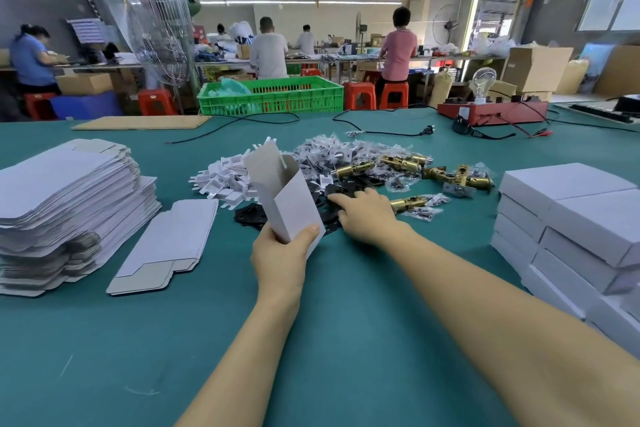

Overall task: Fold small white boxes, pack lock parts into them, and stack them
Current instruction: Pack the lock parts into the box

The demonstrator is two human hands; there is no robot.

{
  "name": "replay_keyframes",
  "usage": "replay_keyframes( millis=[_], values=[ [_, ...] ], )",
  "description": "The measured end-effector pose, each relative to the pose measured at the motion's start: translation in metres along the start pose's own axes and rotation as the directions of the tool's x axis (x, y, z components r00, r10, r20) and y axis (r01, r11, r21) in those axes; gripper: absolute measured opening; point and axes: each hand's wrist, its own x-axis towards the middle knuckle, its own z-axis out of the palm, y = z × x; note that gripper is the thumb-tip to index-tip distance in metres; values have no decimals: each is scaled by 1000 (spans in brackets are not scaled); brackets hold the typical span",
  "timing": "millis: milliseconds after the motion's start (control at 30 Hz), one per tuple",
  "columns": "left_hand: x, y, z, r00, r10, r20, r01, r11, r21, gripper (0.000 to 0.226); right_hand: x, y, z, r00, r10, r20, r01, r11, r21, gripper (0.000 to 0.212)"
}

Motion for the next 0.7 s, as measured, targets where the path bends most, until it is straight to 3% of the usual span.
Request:
replay_keyframes(
  millis=[167,300,400,467,533,600,700],
  values=[
    [-1,0,0,1000,-6,25,5,1000,28,21,-1,-5,-1,1000,-5,-3,5,998,-66,42],
    [-3,1,-1,999,-16,36,16,1000,16,20,-9,0,-5,983,-48,-176,43,999,-30,43],
    [-4,2,-1,999,-19,39,18,1000,21,20,-12,4,-10,943,71,-324,8,971,238,34],
    [-4,3,-2,999,-23,44,21,999,36,21,-17,6,-19,917,231,-326,-43,868,496,21],
    [-5,4,-2,998,-27,52,25,999,39,22,-24,8,-32,889,396,-232,-87,642,762,11],
    [-5,4,-2,998,-33,58,31,999,28,22,-35,12,-47,871,490,-26,-111,247,963,15],
    [-8,9,0,991,-51,127,59,996,-62,21,-55,28,-63,879,373,298,-175,-331,928,27]
  ],
)
